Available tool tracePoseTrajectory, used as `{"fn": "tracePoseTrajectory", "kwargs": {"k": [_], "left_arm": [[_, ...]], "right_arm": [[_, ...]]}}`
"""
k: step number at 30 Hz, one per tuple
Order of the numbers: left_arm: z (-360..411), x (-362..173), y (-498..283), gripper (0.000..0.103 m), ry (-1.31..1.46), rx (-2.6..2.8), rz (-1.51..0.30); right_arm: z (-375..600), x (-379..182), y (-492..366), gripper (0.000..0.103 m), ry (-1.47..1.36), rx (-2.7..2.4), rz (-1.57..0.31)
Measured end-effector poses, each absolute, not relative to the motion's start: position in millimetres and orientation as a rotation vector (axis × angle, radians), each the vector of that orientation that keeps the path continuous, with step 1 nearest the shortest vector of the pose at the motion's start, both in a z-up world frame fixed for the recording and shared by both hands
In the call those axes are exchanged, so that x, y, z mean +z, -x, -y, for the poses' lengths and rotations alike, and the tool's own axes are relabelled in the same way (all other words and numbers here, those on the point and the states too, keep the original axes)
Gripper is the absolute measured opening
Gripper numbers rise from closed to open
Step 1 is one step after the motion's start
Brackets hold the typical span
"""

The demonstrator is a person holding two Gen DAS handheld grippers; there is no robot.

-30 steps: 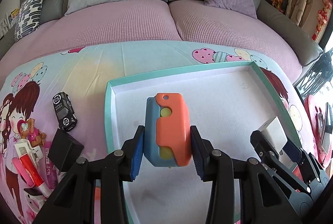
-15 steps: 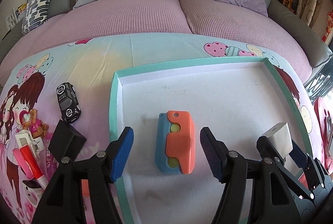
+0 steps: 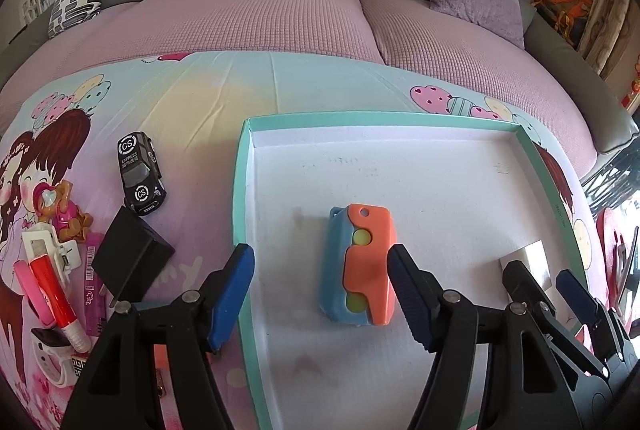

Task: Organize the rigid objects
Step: 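Lower the case into the tray with left gripper while right releases charger there, then move both open grippers back from the tray toward the item pile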

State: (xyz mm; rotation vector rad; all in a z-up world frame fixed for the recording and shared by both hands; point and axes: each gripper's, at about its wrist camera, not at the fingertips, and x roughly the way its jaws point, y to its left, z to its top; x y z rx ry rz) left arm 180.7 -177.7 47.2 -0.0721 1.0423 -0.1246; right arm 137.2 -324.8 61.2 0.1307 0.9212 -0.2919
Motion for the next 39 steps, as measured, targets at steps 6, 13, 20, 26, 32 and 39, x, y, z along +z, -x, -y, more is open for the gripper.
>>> {"fn": "tracePoseTrajectory", "kwargs": {"k": [6, 13, 20, 26, 32, 39], "left_arm": [[180.4, 57.6, -175.2, 0.083, 0.058, -0.135, -1.013], [166.3, 69.2, -172.6, 0.084, 0.078, -0.081, -0.976], [142.7, 70.1, -173.4, 0.098, 0.117, 0.02, -0.954], [124.1, 65.3, -173.8, 0.098, 0.16, 0.083, -0.955], [114.4, 57.5, -173.0, 0.098, 0.169, 0.135, -0.957], [106.8, 54.3, -171.9, 0.101, 0.165, 0.162, -0.95]], "right_arm": [[331.2, 63.1, -133.9, 0.079, -0.167, -0.307, -0.91], [332.6, 67.0, -132.7, 0.081, -0.183, -0.3, -0.895], [331.2, 65.7, -133.0, 0.081, -0.185, -0.296, -0.899], [327.0, 64.8, -134.6, 0.081, -0.172, -0.288, -0.903], [321.7, 63.8, -136.1, 0.097, -0.146, -0.283, -0.899], [321.2, 63.7, -135.7, 0.103, -0.144, -0.293, -0.9]]}}
